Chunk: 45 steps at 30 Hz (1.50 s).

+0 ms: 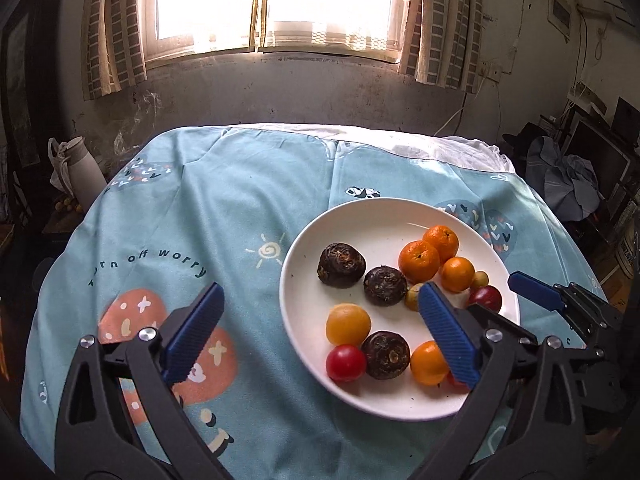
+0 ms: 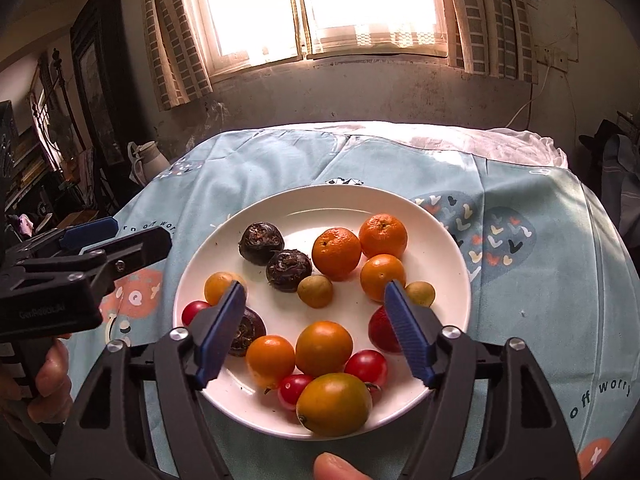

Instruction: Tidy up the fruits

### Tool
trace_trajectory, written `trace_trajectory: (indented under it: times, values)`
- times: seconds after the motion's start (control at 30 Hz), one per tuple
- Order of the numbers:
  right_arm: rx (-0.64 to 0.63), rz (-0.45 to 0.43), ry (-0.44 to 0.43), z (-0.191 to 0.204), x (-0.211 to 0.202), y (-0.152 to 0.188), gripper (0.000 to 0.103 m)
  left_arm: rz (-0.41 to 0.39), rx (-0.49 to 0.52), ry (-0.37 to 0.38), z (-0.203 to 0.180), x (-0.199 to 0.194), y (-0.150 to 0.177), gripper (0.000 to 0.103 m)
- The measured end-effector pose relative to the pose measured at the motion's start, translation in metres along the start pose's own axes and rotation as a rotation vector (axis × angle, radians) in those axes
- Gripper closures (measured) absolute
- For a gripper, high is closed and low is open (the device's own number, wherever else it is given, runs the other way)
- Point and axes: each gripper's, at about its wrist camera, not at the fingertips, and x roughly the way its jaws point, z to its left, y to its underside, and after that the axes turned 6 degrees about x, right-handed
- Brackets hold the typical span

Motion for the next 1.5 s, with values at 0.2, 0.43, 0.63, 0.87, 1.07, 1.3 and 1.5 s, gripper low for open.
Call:
trace_trajectory:
  times: [0.2,0.43,0.63,0.87,1.07,1.3,1.5]
  values:
    - [0.004,-0.006,0.023,0.003,-0.002,0.002,0.001,-0.010,0.022,-0.025,0.002,-0.020,0.006,0.003]
    - [-0.035,-0.021,0.028,0.009,-0.041,0.027,0.001,-0.014,0.026,-0.035,0.003,-0.052,0.027,0.004]
    - [-0.072,-0.018,0.046,0.002,-0.088,0.082,0.001,-0.019,0.035,-0.051,0.003,-0.086,0.076,0.004]
    - [-0.021,-0.026,0.064,-0.013,-0.120,0.138,0.001,-0.001,0.033,-0.029,-0.001,-0.112,0.145,0.004]
    - [-0.062,-0.021,0.086,-0.010,-0.132,0.159,0.001,0.019,0.029,-0.003,-0.006,-0.113,0.169,0.004]
    - [-0.063,-0.023,0.103,-0.010,-0.134,0.160,0.001,-0.021,0.025,-0.015,-0.006,-0.120,0.168,0.004]
    - [-0.071,-0.023,0.108,-0.009,-0.134,0.160,0.001,-0.036,0.014,-0.033,-0.003,-0.121,0.168,0.002]
